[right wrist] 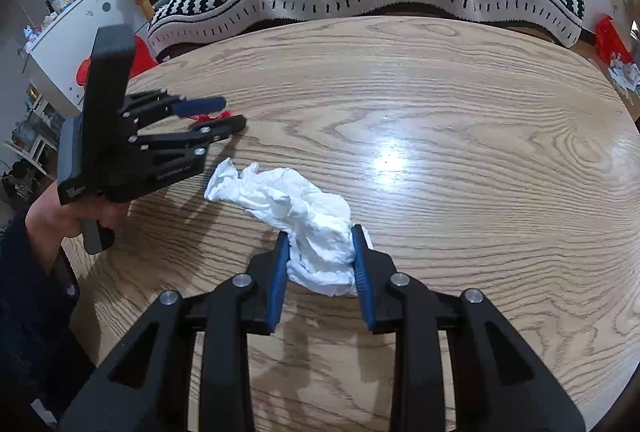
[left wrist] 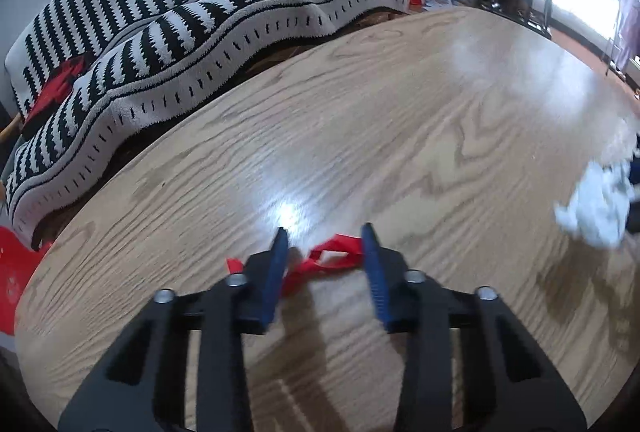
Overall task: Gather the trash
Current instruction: 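Carry the tissue and ribbon over the black bin and open both tools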
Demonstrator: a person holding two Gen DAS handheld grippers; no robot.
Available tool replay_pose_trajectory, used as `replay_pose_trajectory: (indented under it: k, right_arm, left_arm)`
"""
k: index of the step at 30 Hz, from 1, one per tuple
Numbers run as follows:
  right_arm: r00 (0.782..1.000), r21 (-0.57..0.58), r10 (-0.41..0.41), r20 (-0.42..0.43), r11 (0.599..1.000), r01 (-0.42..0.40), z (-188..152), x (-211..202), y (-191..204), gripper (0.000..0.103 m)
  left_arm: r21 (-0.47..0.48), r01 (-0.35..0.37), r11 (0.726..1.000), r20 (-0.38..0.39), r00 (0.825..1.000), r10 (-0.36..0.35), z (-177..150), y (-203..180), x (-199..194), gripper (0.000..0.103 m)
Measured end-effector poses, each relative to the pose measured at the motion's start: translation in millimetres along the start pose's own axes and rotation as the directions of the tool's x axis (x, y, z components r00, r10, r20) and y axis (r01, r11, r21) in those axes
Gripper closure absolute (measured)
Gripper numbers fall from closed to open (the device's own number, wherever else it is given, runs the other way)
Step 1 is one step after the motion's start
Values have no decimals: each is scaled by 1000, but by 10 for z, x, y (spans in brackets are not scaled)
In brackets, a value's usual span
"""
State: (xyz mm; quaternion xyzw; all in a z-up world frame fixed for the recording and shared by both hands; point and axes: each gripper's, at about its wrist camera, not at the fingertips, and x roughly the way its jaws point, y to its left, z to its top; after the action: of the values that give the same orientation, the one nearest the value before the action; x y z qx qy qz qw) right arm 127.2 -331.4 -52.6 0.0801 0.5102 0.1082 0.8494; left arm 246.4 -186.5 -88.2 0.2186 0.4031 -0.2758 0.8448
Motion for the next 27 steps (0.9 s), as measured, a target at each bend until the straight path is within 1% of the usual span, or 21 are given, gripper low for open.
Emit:
replay_pose_trajectory:
  k: [2, 3, 4, 5, 6, 7, 9, 12, 14, 16, 17, 18, 22, 23, 24, 27]
  right_arm:
    - [1000, 3, 9, 3, 1000, -9, 0, -12, -2, 73]
    - [1000, 4, 12, 4, 1000, -12, 1, -18, 7, 73]
    - [1000, 2, 17, 5, 1000, -17, 0, -25, 16, 73]
    - [1000, -1, 19, 6, 1000, -19, -2, -32, 22, 73]
    - [1000, -6, 25, 7, 1000, -25, 2, -41, 26, 73]
    - [1000, -9, 27, 8, 1000, -27, 6, -44, 40, 73]
    - [1000, -16, 30, 7, 999, -29, 10, -44, 56, 73]
    - [1000, -24, 23, 4, 999, -23, 15, -28, 74, 73]
    - [1000, -26, 13, 4, 1000, -13, 14, -11, 71, 73]
    - [1000, -24, 15, 1, 1000, -15, 10, 7, 72, 73]
    - [1000, -26, 14, 0, 1000, -14, 13, 10, 74, 73]
    - [1000, -29, 14, 0, 999, -14, 14, 13, 74, 73]
    - [1000, -36, 7, -1, 999, -7, 16, 33, 87, 73]
    - [1000, -39, 5, -1, 999, -5, 20, 38, 89, 73]
    - [1000, -38, 6, -2, 999, -6, 22, 44, 93, 73]
    - [1000, -41, 6, 2, 999, -5, 23, 48, 114, 73]
  left_arm:
    - [-3, 21, 1000, -16, 1000, -21, -50, 20, -53, 73]
    - [4, 26, 1000, -8, 1000, -26, -79, 25, -103, 70]
    - [13, 14, 1000, -3, 1000, -14, -103, 27, -132, 64]
    - [24, -8, 1000, -2, 1000, 8, -123, 29, -152, 41]
    - [35, -22, 999, 4, 1000, 22, -135, 32, -170, 23]
    - [48, -29, 998, 21, 999, 28, -151, 37, -202, 22]
    - [61, -18, 998, 25, 1000, 17, -175, 48, -213, 23]
    - [75, 7, 997, -3, 1000, -7, -215, 55, -150, 27]
    - [79, 12, 997, 6, 1000, -13, -238, 61, -149, 27]
    - [69, 37, 997, 5, 999, -38, -242, 92, -143, 30]
    - [60, 50, 997, 7, 999, -51, -241, 114, -140, 36]
    - [62, 38, 997, 16, 999, -39, -240, 118, -142, 43]
    - [85, 24, 996, 24, 999, -26, -233, 73, -169, 48]
    - [99, 20, 995, 28, 999, -23, -234, 50, -178, 58]
    - [112, 30, 993, 28, 999, -33, -235, 27, -185, 72]
    - [114, 1, 993, 33, 999, -4, -224, -42, -194, 73]
